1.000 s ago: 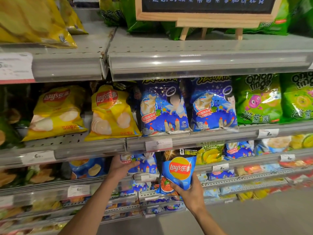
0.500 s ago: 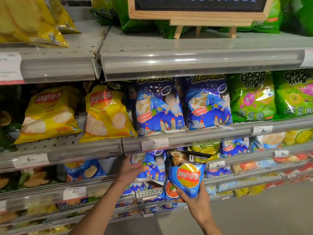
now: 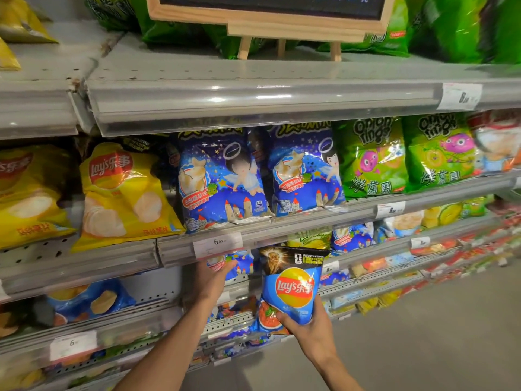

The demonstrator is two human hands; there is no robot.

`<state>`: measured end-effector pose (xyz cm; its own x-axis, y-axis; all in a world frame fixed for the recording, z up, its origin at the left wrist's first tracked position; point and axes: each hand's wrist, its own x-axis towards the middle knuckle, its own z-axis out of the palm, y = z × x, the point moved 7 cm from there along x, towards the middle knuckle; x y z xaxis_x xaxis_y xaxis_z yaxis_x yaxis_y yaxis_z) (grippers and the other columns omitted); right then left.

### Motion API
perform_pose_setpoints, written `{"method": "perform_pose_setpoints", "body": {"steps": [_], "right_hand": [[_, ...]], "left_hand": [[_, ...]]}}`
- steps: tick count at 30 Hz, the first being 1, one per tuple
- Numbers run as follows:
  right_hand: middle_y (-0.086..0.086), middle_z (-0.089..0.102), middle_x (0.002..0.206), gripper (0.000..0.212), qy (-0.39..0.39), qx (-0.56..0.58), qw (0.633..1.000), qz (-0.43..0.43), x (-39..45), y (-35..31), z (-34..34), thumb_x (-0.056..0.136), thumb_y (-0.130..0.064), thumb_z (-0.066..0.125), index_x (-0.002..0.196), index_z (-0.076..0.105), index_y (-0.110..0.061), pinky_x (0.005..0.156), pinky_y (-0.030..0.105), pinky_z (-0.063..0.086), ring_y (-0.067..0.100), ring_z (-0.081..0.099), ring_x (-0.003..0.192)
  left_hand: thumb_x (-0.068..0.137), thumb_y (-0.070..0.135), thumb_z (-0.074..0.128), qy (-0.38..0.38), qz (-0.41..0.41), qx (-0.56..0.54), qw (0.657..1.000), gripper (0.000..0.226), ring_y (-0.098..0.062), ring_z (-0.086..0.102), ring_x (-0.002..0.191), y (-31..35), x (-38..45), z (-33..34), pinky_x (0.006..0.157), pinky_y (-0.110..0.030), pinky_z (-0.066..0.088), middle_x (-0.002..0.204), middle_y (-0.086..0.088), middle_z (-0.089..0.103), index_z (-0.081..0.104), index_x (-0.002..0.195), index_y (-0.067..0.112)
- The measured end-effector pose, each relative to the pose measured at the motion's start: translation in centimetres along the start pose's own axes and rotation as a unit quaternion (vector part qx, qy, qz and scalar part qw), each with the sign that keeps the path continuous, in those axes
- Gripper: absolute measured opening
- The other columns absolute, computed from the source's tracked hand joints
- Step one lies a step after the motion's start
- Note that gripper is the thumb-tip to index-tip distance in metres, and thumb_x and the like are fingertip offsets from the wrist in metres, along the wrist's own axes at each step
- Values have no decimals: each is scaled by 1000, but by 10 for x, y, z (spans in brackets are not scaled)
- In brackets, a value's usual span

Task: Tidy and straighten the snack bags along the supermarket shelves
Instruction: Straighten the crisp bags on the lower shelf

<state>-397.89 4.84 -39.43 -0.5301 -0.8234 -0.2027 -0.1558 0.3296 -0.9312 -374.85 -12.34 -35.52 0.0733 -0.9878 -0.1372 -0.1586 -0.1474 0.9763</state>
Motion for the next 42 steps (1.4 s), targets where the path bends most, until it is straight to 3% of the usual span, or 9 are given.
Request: {"method": "perform_pose_setpoints", "body": {"steps": [3, 10, 15, 18, 20, 23, 30, 36, 42], "right_hand": [[-6, 73, 107, 63, -1, -10, 1000, -10, 1, -3, -1, 63, -30, 98, 113, 60, -32, 83, 37, 63, 11, 71, 98], [-7, 71, 111, 66, -20, -30, 999, -16, -2, -7, 4, 64, -30, 97, 116, 58, -32, 81, 28, 62, 9, 70, 100], [-11, 72, 108, 65, -30, -41, 998, -30, -8, -16, 20, 63, -31, 97, 115, 59, -32, 75, 18, 58, 1, 69, 96], [-13, 72, 105, 64, -52, -48, 997, -42, -13, -29, 45, 61, -36, 97, 112, 59, -34, 75, 18, 58, -1, 69, 94], [-12, 72, 105, 65, -73, -53, 995, -51, -17, -37, 68, 60, -38, 97, 113, 59, -33, 74, 15, 57, -4, 68, 93], [-17, 72, 103, 67, -104, -58, 991, -69, -25, -53, 106, 60, -41, 97, 114, 59, -35, 73, 12, 54, -9, 66, 94], [-14, 71, 104, 57, -144, -81, 979, -115, -36, -97, 186, 64, -36, 96, 105, 56, -37, 83, 27, 57, 2, 68, 95], [4, 69, 105, 56, -110, -93, 982, -118, -16, -128, 227, 70, -40, 93, 108, 60, -15, 86, 47, 54, 25, 65, 98], [8, 71, 97, 52, -69, -145, 983, -88, 4, -134, 261, 70, -50, 90, 97, 68, -11, 79, 47, 56, 30, 69, 92]], "left_hand": [[73, 16, 88, 6, -25, 8, 1000, 50, -19, 62, 99, -8, 5, 6, 87, -29, 45, 107, -1, 66, 62, 115, 11], [80, 15, 82, -27, -35, 45, 998, 68, -12, 44, 112, -20, 9, 14, 95, -24, 33, 122, 3, 47, 45, 136, 10], [77, -6, 79, -136, -42, 92, 986, 70, -26, 56, 112, -17, 7, 14, 101, -34, 44, 129, -21, 57, 42, 136, -2], [79, 0, 79, -137, 4, 155, 978, 78, -22, 50, 124, -15, -4, -15, 106, -33, 40, 142, -13, 51, 38, 146, 6], [87, 17, 74, -43, 103, 320, 941, 63, -25, 46, 131, -10, -11, -55, 108, -35, 35, 142, -7, 51, 47, 144, 11], [85, 16, 73, 38, 208, 450, 867, 42, -27, 57, 111, -11, -34, -107, 99, -42, 46, 120, -9, 63, 65, 126, 10], [63, 26, 87, 6, 169, 601, 781, 56, -32, 66, 104, -30, -67, -176, 89, -43, 56, 113, -14, 68, 73, 111, 3], [100, 39, 39, -31, 123, 634, 763, 69, -25, 13, 149, -47, -68, -194, 124, -43, 3, 162, -7, 14, 13, 157, 11], [95, 44, 50, -79, 88, 623, 773, 87, -25, 2, 152, -56, -62, -195, 124, -44, -1, 165, -5, 1, -1, 158, 11]]}}
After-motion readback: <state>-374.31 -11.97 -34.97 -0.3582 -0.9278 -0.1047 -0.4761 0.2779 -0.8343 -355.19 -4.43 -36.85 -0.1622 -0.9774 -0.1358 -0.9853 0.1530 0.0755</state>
